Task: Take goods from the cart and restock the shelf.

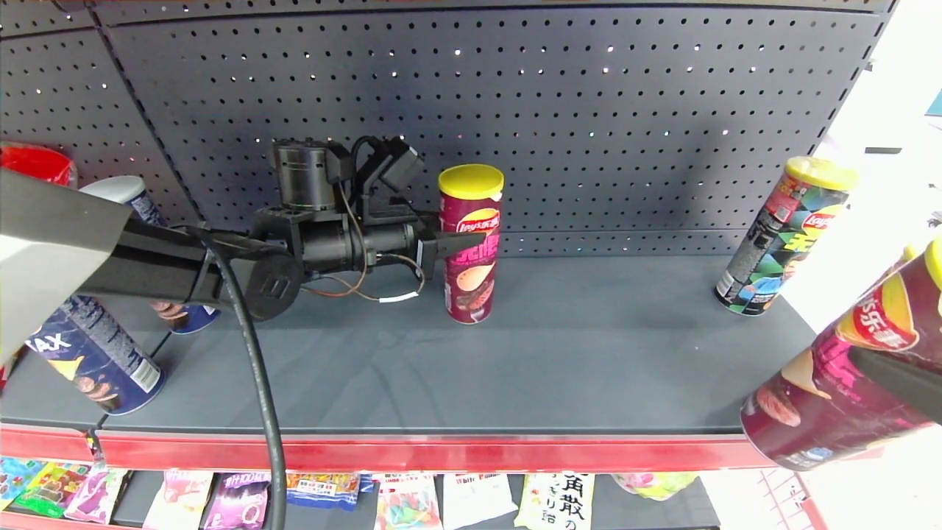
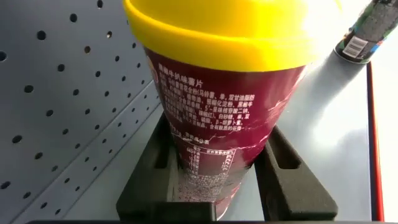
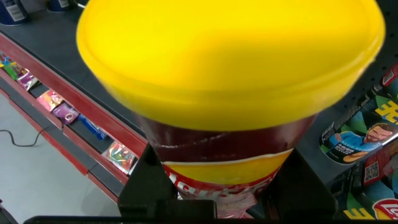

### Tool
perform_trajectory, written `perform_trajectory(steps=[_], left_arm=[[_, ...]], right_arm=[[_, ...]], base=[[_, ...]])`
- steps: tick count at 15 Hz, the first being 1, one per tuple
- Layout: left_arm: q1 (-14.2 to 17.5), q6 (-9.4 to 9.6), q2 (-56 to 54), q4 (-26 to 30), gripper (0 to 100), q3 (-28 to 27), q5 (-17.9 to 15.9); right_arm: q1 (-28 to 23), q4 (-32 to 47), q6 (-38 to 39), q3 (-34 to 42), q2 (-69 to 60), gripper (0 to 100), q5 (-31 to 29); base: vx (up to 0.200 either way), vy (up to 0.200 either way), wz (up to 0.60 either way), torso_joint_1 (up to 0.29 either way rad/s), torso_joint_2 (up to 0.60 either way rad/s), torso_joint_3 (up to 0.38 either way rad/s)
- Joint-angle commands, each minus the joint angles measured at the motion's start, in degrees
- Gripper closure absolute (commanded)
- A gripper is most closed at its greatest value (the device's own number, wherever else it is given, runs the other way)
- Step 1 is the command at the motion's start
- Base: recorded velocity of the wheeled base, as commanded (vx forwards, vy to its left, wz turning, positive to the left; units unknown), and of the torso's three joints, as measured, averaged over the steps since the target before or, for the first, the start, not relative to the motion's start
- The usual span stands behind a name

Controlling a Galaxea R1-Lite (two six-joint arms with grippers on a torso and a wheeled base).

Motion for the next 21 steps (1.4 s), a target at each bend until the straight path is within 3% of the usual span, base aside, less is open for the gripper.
perform_trajectory(steps=[1,4,10,11,13,18,21], left_arm=[[-0.1,-0.01,-0.5,0.1,100,0.1,-0.3],[-0.2,-0.10,-3.7,0.0,100,3.1,-2.0],[-0.2,0.43,-7.3,0.0,100,7.2,-8.8],[-0.2,2.63,-7.3,0.0,100,8.2,-10.5],[-0.2,4.91,-7.4,0.0,100,9.6,-13.1],[-0.6,5.27,-10.3,0.0,100,14.1,-17.7],[-0.9,5.35,-11.3,0.0,100,17.0,-17.7]], right_arm=[[0.0,0.0,0.0,0.0,0.0,100,0.0],[0.0,0.0,0.0,-0.1,0.0,100,0.0],[0.0,0.0,0.0,0.0,0.1,100,0.0],[0.0,0.0,0.0,0.0,0.1,100,0.0],[0.0,0.0,0.0,-0.1,0.1,100,0.0],[-0.1,0.0,0.0,-0.3,0.4,100,0.0],[-0.1,0.1,0.0,-0.7,0.6,100,0.0]], base=[[0.000,0.000,0.00,0.000,0.00,0.000],[0.000,0.000,0.00,0.000,0.00,0.000],[0.000,0.000,0.00,0.000,0.00,0.000],[0.000,0.000,0.00,0.000,0.00,0.000],[0.000,0.000,0.00,0.000,0.00,0.000],[0.000,0.000,0.00,0.000,0.00,0.000],[0.000,0.000,0.00,0.000,0.00,0.000]])
